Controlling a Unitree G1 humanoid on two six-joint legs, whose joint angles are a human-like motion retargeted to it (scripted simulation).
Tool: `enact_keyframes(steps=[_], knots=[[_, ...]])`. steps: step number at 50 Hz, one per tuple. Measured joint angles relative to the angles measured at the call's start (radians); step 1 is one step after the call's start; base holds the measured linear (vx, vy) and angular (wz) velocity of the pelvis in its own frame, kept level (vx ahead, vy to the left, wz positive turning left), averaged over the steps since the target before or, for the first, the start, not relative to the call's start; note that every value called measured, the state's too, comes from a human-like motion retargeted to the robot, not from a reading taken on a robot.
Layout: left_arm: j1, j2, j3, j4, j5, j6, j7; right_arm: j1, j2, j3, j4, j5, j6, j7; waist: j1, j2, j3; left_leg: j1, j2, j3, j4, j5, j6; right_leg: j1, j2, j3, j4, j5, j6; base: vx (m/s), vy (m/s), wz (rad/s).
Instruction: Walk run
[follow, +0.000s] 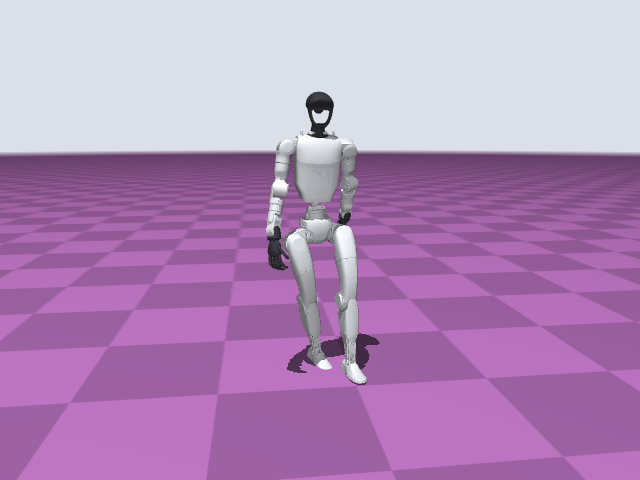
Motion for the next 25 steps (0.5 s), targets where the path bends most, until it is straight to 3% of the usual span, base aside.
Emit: enact_keyframes(steps=[2,3,6,8,10,13,15,18,21,25], knots=[[-0.02,0.005,0.001,-0.011,0.005,-0.018,-0.001,-0.004,0.0,-0.002,0.035,-0.011,0.001,-0.006,0.018,0.008,0.018,0.004,-0.019,-0.099,-0.106,0.024,-0.081,0.038,0.019,0.016,0.008,-0.008,0.0,0.72,-0.04,-1.22],[-0.027,0.007,-0.001,-0.022,0.005,-0.026,-0.002,0.003,-0.001,-0.001,0.051,-0.018,0.005,-0.007,0.021,0.007,0.022,0.009,-0.032,-0.122,-0.135,0.031,-0.09,0.055,0.02,0.021,0.014,-0.01,0.0,0.71,-0.01,-0.91],[-0.046,0.016,0.003,-0.06,-0.008,-0.034,0.005,0.035,0.004,-0.004,0.111,-0.052,0.026,-0.016,0.022,0.009,0.02,0.041,-0.048,-0.17,-0.13,0.113,-0.081,0.086,0.028,0.004,0.04,0.014,0.0,0.62,-0.05,-0.81],[-0.056,0.022,0.012,-0.083,-0.031,-0.034,0.019,0.066,0.007,-0.003,0.16,-0.083,0.046,-0.026,0.036,-0.001,0.006,0.054,-0.033,-0.085,-0.102,0.137,-0.032,0.092,0.029,0.018,0.079,0.064,0.0,0.7,-0.12,-1.27],[-0.072,0.028,0.022,-0.096,-0.071,-0.033,0.032,0.1,0.011,-0.005,0.211,-0.118,0.073,-0.035,0.05,-0.023,-0.015,0.07,-0.049,-0.148,-0.088,0.105,0.04,0.08,0.012,0.012,0.141,0.165,0.0,0.82,-0.13,-1.4],[-0.125,0.066,0.035,-0.084,-0.164,-0.017,0.034,0.145,0.03,0.021,0.281,-0.147,0.104,-0.054,0.05,-0.025,-0.022,0.074,0.024,-0.078,-0.023,0.033,0.044,0.023,0.045,-0.019,0.285,0.437,0.009,0.6,-0.31,-1.46],[-0.166,0.088,0.03,-0.078,-0.223,-0.001,0.025,0.17,0.026,0.044,0.314,-0.161,0.092,-0.052,0.033,-0.008,-0.022,0.109,0.064,-0.027,-0.015,-0.01,0.07,-0.05,0.046,-0.1,0.436,0.556,0.053,0.5,-0.19,-1.27],[-0.229,0.11,0.021,-0.079,-0.292,0.01,0.018,0.195,0.013,0.054,0.311,-0.239,0.102,-0.015,0.04,0.033,-0.031,0.154,0.121,0.058,-0.018,-0.063,0.087,-0.154,-0.024,-0.27,0.629,0.518,0.047,0.49,-0.02,-1.85],[-0.295,0.129,-0.002,-0.084,-0.326,0.013,0.034,0.22,0.003,0.037,0.282,-0.296,0.135,-0.019,0.03,0.074,-0.032,0.198,0.156,0.138,-0.023,-0.093,0.102,-0.252,-0.075,-0.364,0.728,0.334,0.008,0.36,0.05,-1.79],[-0.363,0.151,-0.038,-0.134,-0.314,-0.008,0.063,0.234,-0.004,0.01,0.264,-0.253,0.117,-0.052,-0.026,0.089,-0.034,0.272,0.139,0.225,-0.062,-0.116,0.116,-0.403,-0.075,-0.343,0.695,0.197,0.118,0.41,0.02,-1.08]])
